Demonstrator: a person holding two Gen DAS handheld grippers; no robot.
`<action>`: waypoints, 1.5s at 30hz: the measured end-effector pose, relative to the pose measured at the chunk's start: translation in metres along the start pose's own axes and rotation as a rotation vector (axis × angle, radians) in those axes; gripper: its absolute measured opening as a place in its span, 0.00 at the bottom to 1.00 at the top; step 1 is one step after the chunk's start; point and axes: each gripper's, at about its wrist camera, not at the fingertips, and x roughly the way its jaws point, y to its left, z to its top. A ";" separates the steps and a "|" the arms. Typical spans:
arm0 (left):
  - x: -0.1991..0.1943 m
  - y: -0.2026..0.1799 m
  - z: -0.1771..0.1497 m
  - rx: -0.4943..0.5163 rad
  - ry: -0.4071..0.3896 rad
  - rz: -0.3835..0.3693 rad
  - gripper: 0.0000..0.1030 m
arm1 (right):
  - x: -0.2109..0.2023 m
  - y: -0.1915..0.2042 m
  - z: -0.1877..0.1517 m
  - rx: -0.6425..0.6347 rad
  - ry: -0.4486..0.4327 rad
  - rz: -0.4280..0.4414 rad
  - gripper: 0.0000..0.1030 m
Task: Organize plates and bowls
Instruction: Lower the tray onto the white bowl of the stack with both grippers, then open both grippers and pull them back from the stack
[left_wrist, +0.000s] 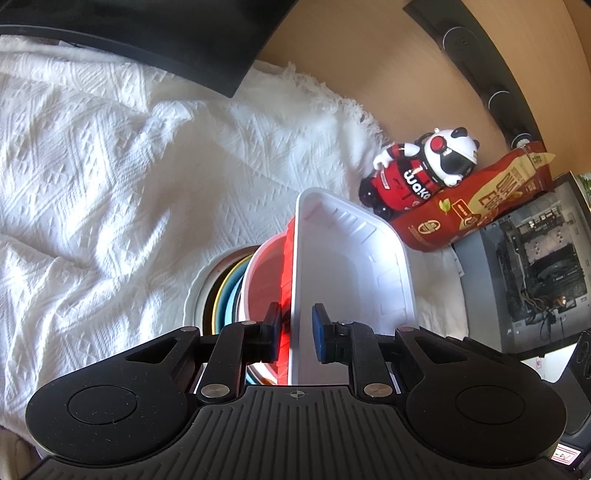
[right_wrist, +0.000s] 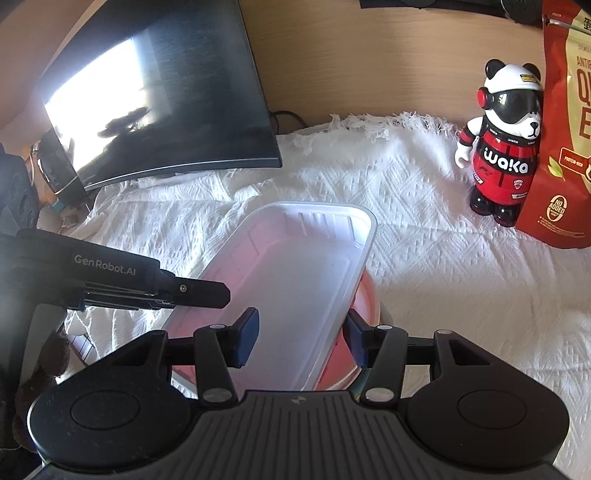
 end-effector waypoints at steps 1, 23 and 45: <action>0.000 0.000 -0.001 0.004 0.001 -0.001 0.19 | 0.000 0.000 -0.001 0.002 0.002 -0.001 0.50; -0.049 0.002 -0.041 0.120 -0.222 -0.023 0.19 | -0.057 -0.001 -0.039 0.170 -0.221 -0.188 0.63; -0.087 -0.094 -0.276 0.339 -0.405 0.347 0.15 | -0.154 0.020 -0.192 0.017 -0.263 -0.212 0.88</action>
